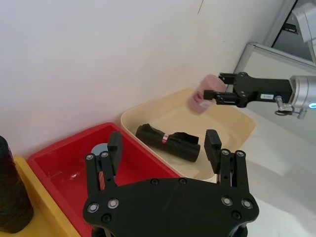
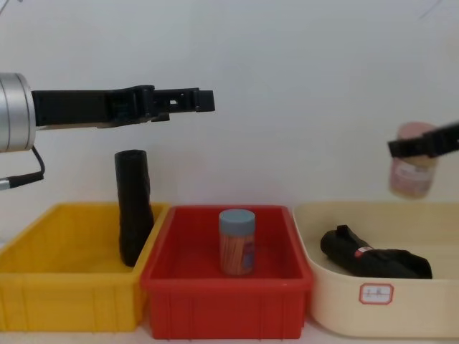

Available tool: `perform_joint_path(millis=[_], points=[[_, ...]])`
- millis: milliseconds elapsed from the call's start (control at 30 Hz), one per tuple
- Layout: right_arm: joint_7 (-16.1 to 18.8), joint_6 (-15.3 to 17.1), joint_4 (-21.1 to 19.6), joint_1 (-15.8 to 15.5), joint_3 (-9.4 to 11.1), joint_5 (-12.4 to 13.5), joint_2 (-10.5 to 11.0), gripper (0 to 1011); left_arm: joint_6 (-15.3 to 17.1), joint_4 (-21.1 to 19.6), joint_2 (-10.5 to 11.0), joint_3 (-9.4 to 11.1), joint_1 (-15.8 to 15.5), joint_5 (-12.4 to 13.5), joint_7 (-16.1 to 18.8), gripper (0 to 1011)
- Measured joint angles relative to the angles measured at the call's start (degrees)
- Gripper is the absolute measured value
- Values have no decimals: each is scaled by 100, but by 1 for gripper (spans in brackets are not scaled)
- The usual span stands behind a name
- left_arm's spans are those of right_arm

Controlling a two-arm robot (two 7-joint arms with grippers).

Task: Pick up the garbage bag with the one hand and transfer it to the other hand.

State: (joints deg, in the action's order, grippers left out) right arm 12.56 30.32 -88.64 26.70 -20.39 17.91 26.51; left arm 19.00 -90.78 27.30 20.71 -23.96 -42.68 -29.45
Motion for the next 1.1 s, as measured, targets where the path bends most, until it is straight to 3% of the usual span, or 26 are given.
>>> perform_joint_path(millis=[67,533,833,1100], points=[[-101,52,-106,-147,79,-20,62,652,0,0,0,0,0,0,0,1002],[-429,224,-445,-620,336,-76,262,1001,0,0,0,0,0,0,0,1002],[-477,203,-535,-733,396,-93,290,1001,0,0,0,0,1,0,0,1002],[-489,-152,-661,-866,450,-118,234,1001,0,0,0,0,0,0,0,1002]])
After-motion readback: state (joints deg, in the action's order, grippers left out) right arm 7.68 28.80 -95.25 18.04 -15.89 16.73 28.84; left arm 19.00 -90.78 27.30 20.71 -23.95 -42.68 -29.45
